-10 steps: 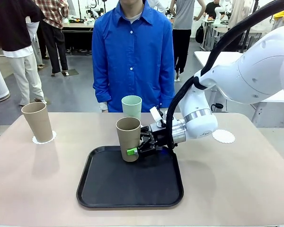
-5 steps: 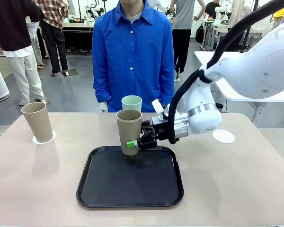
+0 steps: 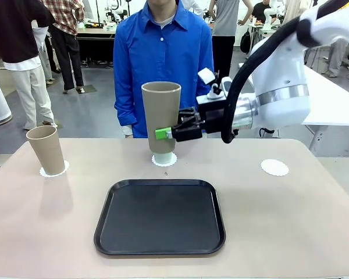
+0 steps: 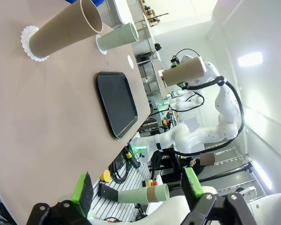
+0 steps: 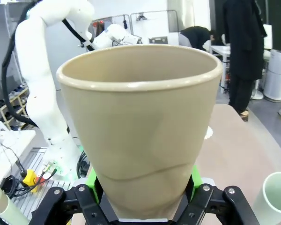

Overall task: Place coasters on the table and set cups on them.
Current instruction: Take one Reusable plastic cup from the Flat Tray and place it on a coaster set by the human.

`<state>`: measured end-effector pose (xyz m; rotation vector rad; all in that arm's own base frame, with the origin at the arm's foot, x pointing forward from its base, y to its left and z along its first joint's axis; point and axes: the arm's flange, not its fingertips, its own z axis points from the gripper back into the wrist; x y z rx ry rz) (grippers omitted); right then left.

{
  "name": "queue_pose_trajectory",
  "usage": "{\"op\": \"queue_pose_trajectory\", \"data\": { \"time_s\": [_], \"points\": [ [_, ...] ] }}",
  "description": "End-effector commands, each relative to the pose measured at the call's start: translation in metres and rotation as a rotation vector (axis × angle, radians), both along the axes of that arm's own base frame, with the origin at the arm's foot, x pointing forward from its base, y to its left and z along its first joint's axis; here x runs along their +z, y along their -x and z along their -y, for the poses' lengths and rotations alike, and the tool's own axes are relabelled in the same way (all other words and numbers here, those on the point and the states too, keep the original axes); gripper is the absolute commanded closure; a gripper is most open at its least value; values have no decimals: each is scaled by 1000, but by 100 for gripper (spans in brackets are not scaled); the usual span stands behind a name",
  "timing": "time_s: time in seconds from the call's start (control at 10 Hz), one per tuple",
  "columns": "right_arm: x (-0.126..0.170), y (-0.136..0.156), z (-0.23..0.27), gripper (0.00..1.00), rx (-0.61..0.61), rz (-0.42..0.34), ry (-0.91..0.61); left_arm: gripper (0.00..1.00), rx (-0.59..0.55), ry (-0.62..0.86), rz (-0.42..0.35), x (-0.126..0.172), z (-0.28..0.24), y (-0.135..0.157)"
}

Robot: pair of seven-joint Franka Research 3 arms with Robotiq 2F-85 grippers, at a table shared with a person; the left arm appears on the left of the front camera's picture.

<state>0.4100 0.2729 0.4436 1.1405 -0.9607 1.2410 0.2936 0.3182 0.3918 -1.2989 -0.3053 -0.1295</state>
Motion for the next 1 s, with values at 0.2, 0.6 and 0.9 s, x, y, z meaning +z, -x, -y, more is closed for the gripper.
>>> {"op": "queue_pose_trajectory", "data": {
  "time_s": [0.2, 0.6, 0.9],
  "points": [
    [0, 0, 0, 63, 0, 0, 0, 0, 12, -7, -15, 3, 1, 2],
    [13, -11, 20, 19, -35, 51, 34, 0, 12, -7, -15, 3, 1, 2],
    [37, -64, 146, 19, -299, 51, -3, 0, 12, -7, -15, 3, 1, 2]
  ]
}}
